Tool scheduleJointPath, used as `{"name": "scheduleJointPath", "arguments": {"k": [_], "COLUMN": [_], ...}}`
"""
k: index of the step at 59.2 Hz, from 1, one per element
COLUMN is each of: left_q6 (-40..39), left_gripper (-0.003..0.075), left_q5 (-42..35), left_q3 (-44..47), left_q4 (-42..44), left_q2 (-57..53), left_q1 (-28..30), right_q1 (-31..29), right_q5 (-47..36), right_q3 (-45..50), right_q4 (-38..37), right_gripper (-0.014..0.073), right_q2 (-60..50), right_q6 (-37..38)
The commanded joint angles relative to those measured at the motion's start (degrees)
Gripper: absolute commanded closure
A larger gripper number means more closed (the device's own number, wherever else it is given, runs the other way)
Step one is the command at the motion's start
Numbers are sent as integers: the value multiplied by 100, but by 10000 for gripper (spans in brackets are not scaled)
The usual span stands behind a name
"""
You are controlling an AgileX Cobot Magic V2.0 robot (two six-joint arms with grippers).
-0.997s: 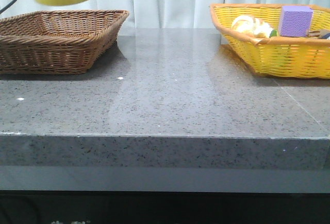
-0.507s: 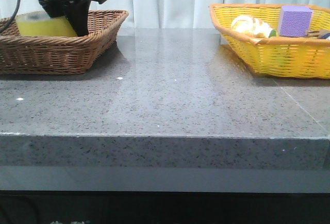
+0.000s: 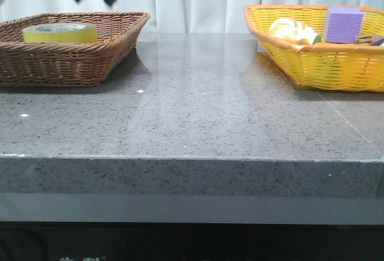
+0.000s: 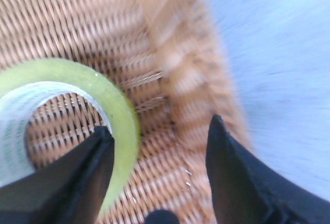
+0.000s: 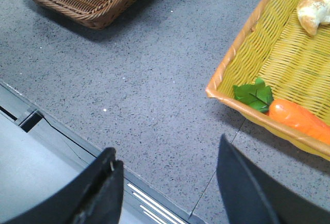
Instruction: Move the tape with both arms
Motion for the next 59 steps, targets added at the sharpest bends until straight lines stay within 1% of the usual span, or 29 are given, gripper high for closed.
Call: {"name": "scheduleJointPath", "arguments": {"k": [1,12,18,26,36,44,51,59], "left_q6": [-61,-61,-50,-39,-39,-39,-39,-39], "left_gripper": [323,323,325,335,335,335,335,335], "left_q5": [160,88,-155,-534,-1281,-2218,-2895,-3416], "left_q3": [50,951,1594,2666,4145,5365,6186,6941], "left_q4": [-90,-69,-25,2,38,27,19,-22], "left_q2": [-822,-1749,-2273,-3105,-4238,-5226,-5930,-6595], "left_q1": [-112,-396,-582,-819,-1112,-1233,-1233,-1233], "right_q1": [-18,-18,-18,-18,-18,-18,-18,-23], "right_q5": [-355,-355,-355,-355,-355,-350,-357,-320], "right_q3": [-125,-125,-125,-125,-125,-125,-125,-125], "right_q4": [-27,-27,-27,-27,-27,121,101,-199], "right_gripper": [160,160,160,160,160,160,160,160], "right_q2": [-12,-12,-12,-12,-12,-12,-12,-12], "right_q6": [0,0,0,0,0,0,0,39]}}
